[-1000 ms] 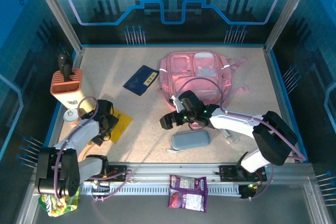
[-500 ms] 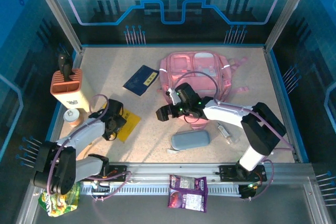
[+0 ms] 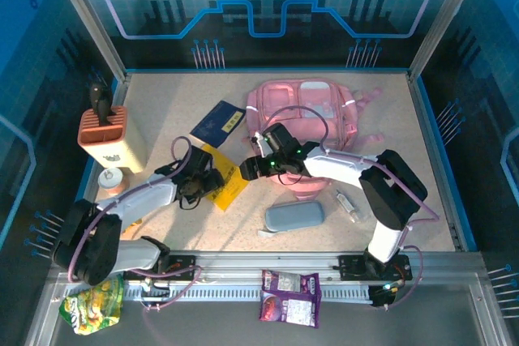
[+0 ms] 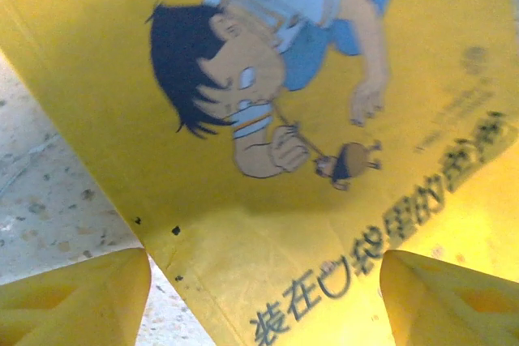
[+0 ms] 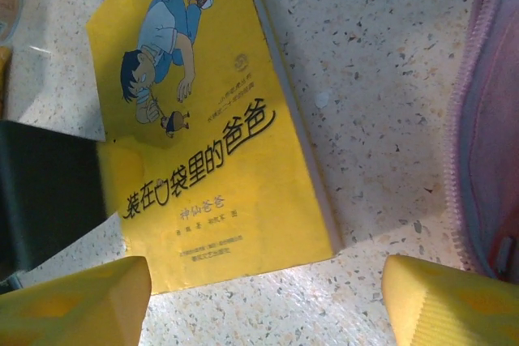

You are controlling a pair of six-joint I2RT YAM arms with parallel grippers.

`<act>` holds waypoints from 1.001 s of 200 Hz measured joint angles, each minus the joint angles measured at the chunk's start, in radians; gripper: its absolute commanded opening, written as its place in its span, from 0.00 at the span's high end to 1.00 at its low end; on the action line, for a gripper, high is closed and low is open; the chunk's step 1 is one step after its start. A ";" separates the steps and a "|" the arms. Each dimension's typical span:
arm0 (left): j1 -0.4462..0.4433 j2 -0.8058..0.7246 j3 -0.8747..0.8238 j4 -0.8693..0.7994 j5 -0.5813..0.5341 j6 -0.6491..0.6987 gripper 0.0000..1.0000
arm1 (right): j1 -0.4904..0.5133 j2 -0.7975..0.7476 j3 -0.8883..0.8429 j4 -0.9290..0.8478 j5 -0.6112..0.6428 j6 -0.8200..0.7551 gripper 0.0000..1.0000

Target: Pack books, pencil case, and school supplies into a backpack

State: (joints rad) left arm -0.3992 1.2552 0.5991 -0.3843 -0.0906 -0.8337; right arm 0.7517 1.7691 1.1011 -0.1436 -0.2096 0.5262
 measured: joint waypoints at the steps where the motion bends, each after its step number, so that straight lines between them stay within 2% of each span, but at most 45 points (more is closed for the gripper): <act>1: 0.001 -0.003 0.000 0.000 0.001 0.000 0.21 | 0.000 0.001 0.002 -0.002 0.000 0.001 0.26; 46: 0.080 -0.180 -0.012 -0.029 0.025 -0.006 0.17 | 0.047 0.117 0.163 -0.103 0.046 0.008 0.20; 69: 0.091 -0.258 -0.058 -0.043 0.024 -0.035 0.09 | 0.061 0.208 0.277 -0.163 0.088 -0.002 0.13; 80: 0.096 -0.288 -0.075 -0.058 0.024 -0.047 0.01 | 0.070 0.245 0.321 -0.185 0.113 -0.007 0.10; 120: 0.155 -0.354 -0.105 -0.091 0.017 -0.066 0.01 | 0.106 0.362 0.468 -0.269 0.186 -0.053 0.07; 142: 0.202 -0.374 -0.114 -0.097 0.018 -0.066 0.01 | 0.129 0.372 0.470 -0.306 0.195 -0.064 0.12; 176: 0.267 -0.377 -0.151 -0.097 0.032 -0.079 0.01 | 0.184 0.357 0.435 -0.320 0.177 -0.059 0.28; 200: 0.286 -0.358 -0.171 -0.086 0.057 -0.080 0.01 | 0.232 0.297 0.353 -0.312 0.165 -0.027 0.32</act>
State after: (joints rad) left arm -0.1127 0.8970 0.4278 -0.4702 -0.0338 -0.9142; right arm 0.9836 2.0663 1.4544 -0.4561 -0.0444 0.4992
